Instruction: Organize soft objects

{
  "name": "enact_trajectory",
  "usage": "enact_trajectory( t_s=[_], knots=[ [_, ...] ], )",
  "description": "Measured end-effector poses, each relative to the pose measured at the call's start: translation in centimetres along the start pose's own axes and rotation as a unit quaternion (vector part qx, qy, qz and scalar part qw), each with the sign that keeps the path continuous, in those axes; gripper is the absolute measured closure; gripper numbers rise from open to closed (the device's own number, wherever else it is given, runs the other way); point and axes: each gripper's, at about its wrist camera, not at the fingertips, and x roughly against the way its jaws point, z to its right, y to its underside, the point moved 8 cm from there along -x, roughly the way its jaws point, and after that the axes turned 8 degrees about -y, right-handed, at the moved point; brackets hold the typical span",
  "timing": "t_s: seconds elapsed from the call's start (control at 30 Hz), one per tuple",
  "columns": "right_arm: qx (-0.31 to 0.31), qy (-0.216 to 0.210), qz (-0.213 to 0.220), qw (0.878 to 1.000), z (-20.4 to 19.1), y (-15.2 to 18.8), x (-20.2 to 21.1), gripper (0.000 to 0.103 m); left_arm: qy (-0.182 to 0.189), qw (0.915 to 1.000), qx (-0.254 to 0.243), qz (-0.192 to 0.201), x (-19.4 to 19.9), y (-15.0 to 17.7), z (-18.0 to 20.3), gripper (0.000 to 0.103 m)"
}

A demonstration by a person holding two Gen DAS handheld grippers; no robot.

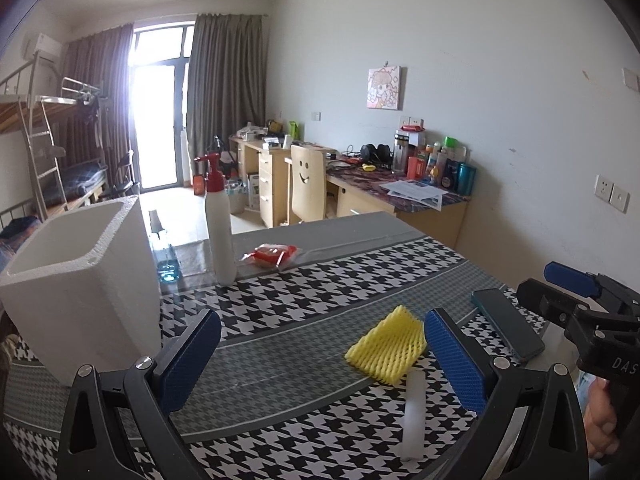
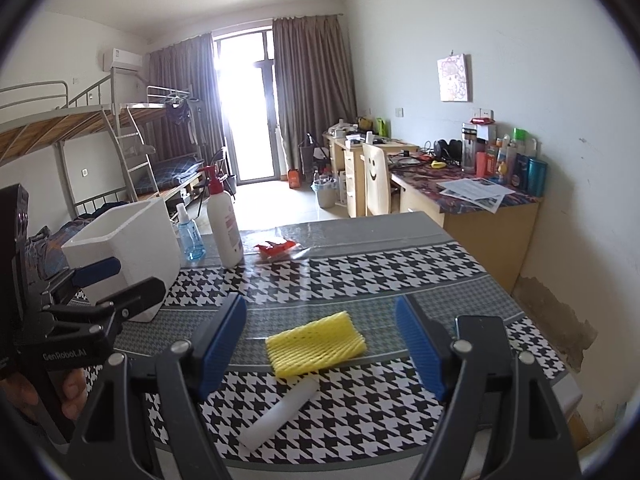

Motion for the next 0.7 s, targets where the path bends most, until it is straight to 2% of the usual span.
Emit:
enact_trajectory(
  t_s=[0.37, 0.7],
  knots=[
    [0.003, 0.027, 0.000, 1.000, 1.0, 1.2, 0.7, 0.022, 0.025, 0.9992, -0.026, -0.016, -0.3, 2.0, 3.0, 0.001],
    [-0.001, 0.046, 0.001, 0.999, 2.3, 2.3, 1.7, 0.022, 0.038, 0.9967, -0.048, -0.053, -1.4, 4.7, 5.1, 0.001]
  ],
)
